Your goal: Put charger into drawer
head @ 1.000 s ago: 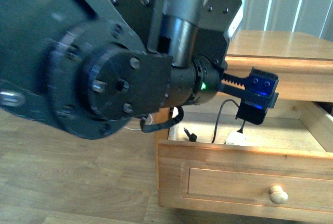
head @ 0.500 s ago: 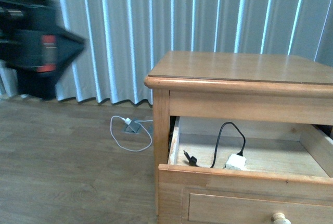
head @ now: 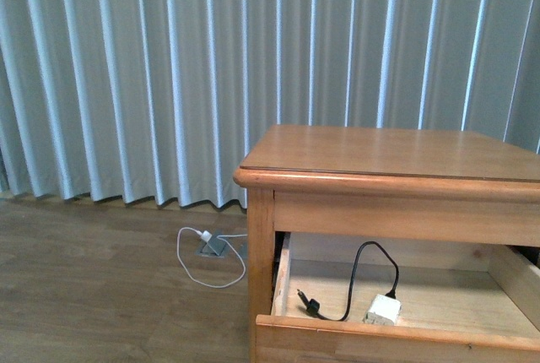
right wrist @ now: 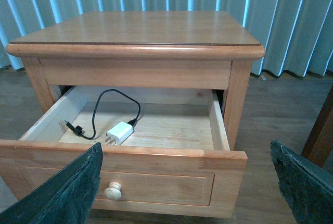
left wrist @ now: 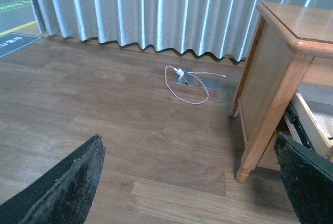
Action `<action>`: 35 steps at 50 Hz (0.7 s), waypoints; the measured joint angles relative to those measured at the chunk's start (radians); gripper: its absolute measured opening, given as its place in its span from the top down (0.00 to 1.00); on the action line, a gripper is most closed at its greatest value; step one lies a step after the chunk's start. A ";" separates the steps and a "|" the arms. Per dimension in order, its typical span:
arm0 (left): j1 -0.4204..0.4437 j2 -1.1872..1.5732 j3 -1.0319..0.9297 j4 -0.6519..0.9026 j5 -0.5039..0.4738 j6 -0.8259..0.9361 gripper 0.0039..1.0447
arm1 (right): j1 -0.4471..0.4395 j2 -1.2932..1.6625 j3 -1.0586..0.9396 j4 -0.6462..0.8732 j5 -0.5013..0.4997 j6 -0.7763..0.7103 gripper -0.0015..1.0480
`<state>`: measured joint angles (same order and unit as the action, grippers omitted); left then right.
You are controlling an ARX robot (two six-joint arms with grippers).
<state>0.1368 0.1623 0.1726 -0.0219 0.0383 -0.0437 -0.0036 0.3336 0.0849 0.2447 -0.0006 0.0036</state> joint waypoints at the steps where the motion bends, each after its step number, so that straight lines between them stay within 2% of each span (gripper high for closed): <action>1: 0.000 -0.001 0.000 0.000 0.000 -0.002 0.06 | 0.000 0.000 0.000 0.000 0.000 0.000 0.08; 5: 0.001 -0.001 0.000 0.000 0.000 -0.006 0.06 | 0.000 0.000 0.000 0.000 0.000 0.000 0.08; 7: 0.013 -0.007 -0.001 0.000 0.045 0.005 0.09 | 0.000 0.000 0.000 0.000 0.000 0.000 0.08; 10: 0.019 -0.024 -0.013 0.000 0.098 0.018 0.20 | 0.000 0.000 0.000 0.000 0.000 0.000 0.08; 13: -0.079 -0.049 -0.034 0.000 -0.016 0.025 0.35 | 0.000 0.000 0.000 0.000 0.000 0.000 0.08; 16: -0.122 -0.060 -0.049 0.000 -0.027 0.030 0.45 | 0.000 0.000 0.000 0.000 0.000 0.000 0.08; 27: -0.133 -0.088 -0.089 0.005 -0.038 0.035 0.83 | 0.000 0.000 0.000 0.000 0.000 0.000 0.08; 30: -0.134 -0.098 -0.101 0.008 -0.037 0.034 0.97 | 0.000 0.000 0.000 0.000 0.000 0.000 0.08; 35: -0.134 -0.107 -0.111 0.010 -0.037 0.038 0.96 | 0.000 0.000 0.000 0.000 0.000 0.000 0.08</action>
<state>0.0032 0.0551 0.0612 -0.0124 0.0010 -0.0055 -0.0032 0.3336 0.0849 0.2447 -0.0006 0.0036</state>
